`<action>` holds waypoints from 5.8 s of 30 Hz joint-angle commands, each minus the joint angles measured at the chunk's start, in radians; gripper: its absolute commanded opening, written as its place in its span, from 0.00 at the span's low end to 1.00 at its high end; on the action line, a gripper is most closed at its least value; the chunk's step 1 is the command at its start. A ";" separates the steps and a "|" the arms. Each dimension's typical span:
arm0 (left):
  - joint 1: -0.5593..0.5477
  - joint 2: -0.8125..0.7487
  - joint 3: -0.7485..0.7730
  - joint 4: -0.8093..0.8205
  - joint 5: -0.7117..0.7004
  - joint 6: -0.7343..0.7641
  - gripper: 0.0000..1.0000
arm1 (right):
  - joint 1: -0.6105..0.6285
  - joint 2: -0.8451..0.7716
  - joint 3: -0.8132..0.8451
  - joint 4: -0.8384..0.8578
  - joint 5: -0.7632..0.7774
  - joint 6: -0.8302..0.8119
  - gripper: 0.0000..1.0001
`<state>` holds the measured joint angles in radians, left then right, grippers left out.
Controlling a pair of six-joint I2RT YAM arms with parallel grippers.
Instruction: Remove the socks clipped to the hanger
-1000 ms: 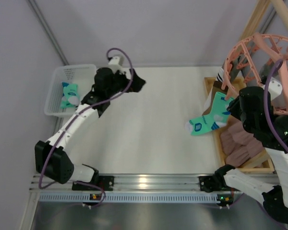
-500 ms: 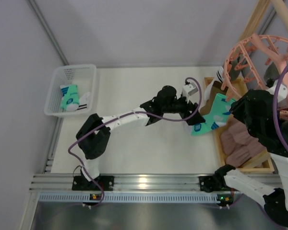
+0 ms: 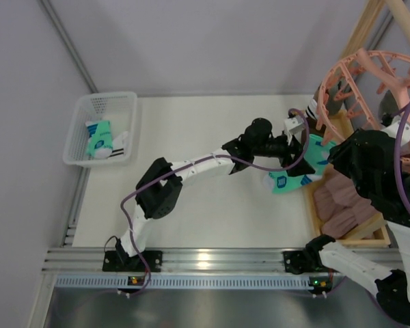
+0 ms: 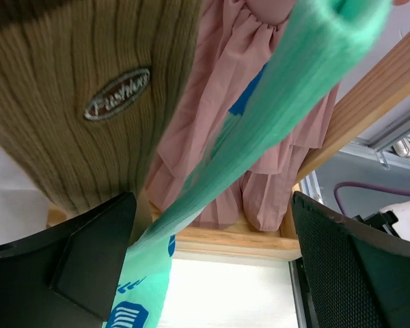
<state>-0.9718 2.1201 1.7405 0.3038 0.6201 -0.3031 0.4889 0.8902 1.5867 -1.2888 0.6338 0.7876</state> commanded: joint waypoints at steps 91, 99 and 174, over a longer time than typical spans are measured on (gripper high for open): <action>-0.444 -0.060 -0.111 -0.014 -1.995 0.616 0.00 | 0.016 0.286 0.094 0.132 0.210 0.075 0.45; -0.444 -0.060 -0.108 -0.014 -1.991 0.619 0.00 | 0.023 0.299 0.082 0.135 0.251 0.068 0.38; 0.904 -0.614 -0.412 -0.756 -1.133 -0.472 0.98 | 0.030 0.184 -0.011 0.192 0.101 -0.007 0.00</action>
<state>0.1329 1.6047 1.2675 -0.5018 -0.3470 -0.7925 0.5087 1.0756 1.5772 -1.1286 0.7677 0.7853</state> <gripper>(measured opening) 0.983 0.257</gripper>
